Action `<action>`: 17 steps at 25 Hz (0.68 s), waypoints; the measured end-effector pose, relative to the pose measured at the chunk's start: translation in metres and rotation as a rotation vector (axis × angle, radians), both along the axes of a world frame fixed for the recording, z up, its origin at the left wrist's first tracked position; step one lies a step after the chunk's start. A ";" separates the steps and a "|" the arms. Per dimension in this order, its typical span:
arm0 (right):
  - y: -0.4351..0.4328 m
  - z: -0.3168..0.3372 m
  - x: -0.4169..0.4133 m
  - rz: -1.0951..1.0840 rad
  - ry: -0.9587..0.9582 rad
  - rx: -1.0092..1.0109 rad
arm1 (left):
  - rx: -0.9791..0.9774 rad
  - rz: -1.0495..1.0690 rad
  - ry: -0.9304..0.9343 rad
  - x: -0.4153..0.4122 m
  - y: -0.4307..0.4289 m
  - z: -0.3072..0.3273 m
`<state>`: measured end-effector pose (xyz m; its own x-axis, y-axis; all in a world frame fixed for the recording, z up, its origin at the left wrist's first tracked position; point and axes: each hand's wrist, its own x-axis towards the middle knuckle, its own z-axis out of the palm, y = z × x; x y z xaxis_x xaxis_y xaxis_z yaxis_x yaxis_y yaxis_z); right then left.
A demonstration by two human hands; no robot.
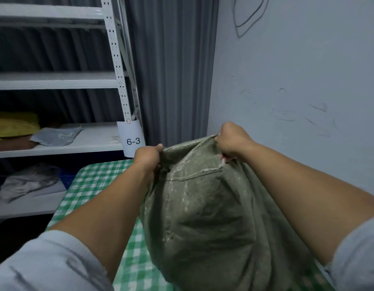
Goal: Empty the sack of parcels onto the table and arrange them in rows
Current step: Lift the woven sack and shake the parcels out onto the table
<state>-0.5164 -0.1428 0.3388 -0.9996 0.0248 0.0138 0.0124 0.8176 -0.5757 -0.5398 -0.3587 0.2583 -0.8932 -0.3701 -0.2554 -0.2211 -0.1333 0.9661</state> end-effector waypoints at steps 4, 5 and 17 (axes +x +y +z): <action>0.006 -0.005 -0.012 -0.150 0.196 0.110 | -0.019 -0.309 0.048 0.033 0.006 0.009; 0.008 -0.007 -0.018 -0.182 0.213 0.090 | -0.031 -0.379 0.063 0.038 0.007 0.008; 0.039 -0.025 -0.048 -0.225 0.148 -0.143 | -0.248 -0.756 0.257 0.046 0.032 -0.007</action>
<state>-0.5648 -0.1036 0.3134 -0.9562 0.2576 0.1393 0.0914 0.7145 -0.6937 -0.4942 -0.3263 0.2511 -0.9427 0.3336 -0.0002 0.0657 0.1860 0.9803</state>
